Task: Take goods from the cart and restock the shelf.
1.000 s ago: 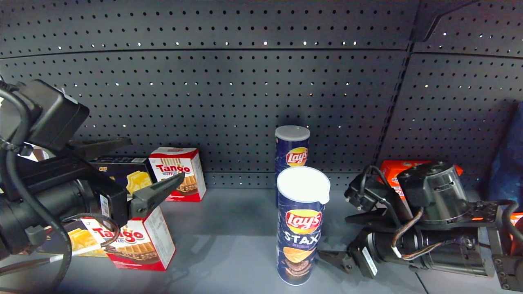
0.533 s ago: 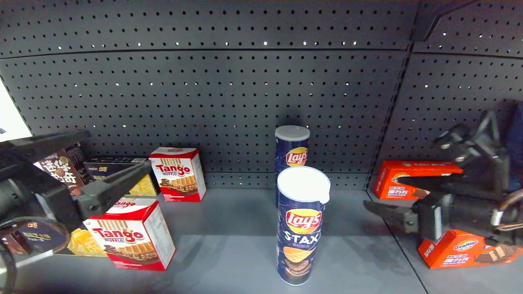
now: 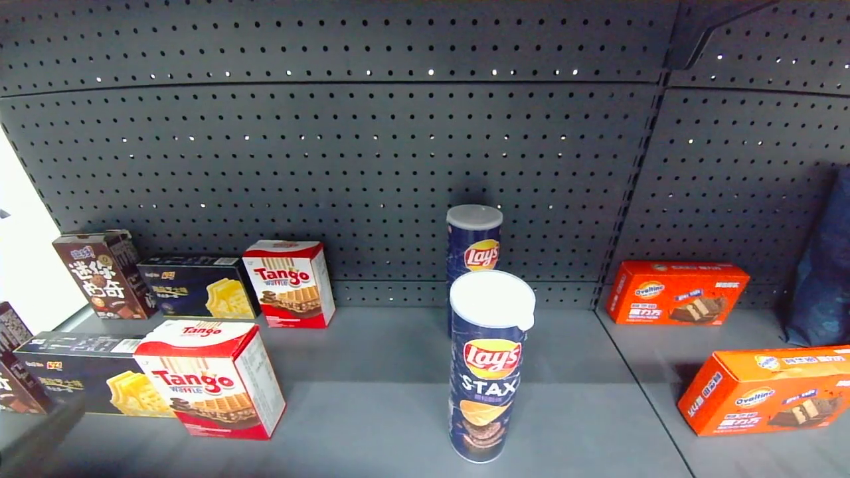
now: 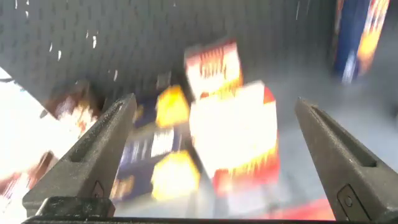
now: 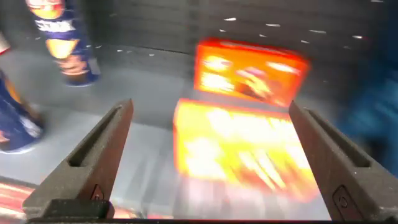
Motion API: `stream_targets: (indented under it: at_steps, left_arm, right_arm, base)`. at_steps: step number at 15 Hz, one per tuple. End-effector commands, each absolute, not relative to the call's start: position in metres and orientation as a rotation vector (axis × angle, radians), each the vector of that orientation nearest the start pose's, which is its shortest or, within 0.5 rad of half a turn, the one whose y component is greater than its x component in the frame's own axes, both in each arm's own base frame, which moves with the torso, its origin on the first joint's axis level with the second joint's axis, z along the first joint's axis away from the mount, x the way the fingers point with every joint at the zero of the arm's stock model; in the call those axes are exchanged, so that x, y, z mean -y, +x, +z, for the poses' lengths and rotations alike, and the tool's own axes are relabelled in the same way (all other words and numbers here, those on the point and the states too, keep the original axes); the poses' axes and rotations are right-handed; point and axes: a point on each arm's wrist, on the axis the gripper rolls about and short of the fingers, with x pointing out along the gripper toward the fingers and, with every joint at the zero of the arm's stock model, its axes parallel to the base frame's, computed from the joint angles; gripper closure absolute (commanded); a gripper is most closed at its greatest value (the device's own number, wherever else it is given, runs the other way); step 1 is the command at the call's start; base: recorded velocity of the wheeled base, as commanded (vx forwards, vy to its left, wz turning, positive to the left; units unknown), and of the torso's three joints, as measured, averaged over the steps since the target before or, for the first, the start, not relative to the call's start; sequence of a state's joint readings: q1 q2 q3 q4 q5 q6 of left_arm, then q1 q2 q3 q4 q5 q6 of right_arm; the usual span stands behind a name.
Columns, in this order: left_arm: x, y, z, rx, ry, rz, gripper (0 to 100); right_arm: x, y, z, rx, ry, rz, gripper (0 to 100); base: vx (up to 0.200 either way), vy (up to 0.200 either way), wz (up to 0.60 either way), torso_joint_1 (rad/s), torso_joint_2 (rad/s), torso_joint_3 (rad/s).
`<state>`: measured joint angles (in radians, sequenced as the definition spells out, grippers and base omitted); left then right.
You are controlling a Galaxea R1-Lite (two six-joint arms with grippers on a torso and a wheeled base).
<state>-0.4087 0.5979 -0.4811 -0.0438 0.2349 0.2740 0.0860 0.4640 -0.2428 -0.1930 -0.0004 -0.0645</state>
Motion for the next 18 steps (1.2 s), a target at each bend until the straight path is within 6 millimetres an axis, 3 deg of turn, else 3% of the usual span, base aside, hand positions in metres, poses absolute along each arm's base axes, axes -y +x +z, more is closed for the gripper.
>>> stream_targets:
  at_steps: [1,3,11,14,16,17,18]
  left_arm:
    - [-0.002,0.009,0.207,0.023,0.296,-0.165,0]
    - [-0.002,0.009,0.206,0.019,0.296,-0.170,0]
    - [0.009,0.024,0.189,-0.056,0.435,-0.374,0]
    - [0.004,0.014,0.151,-0.136,0.392,-0.397,0]
    - [0.005,0.014,0.143,-0.162,0.386,-0.407,0]
    - [-0.002,0.001,0.102,-0.192,0.338,-0.273,0]
    - [-0.001,-0.003,0.084,-0.186,0.320,-0.231,0]
  right_arm:
    - [0.000,-0.018,0.087,0.048,-0.040,-0.050,0]
    - [-0.001,-0.020,0.075,-0.061,-0.033,0.029,0]
    - [-0.001,-0.023,0.076,0.003,-0.006,0.040,0]
    - [-0.001,-0.023,0.076,0.003,-0.006,0.040,0]
    - [-0.001,-0.023,0.076,0.003,-0.006,0.040,0]
    - [-0.001,-0.023,0.076,0.003,-0.006,0.040,0]
    - [-0.001,-0.023,0.076,0.003,-0.006,0.040,0]
  base:
    - [0.000,0.000,0.00,0.000,0.00,0.000]
    - [0.000,0.000,0.00,0.000,0.00,0.000]
    - [0.000,0.000,0.00,0.000,0.00,0.000]
    - [0.000,0.000,0.00,0.000,0.00,0.000]
    - [0.000,0.000,0.00,0.000,0.00,0.000]
    - [0.000,0.000,0.00,0.000,0.00,0.000]
    - [0.000,0.000,0.00,0.000,0.00,0.000]
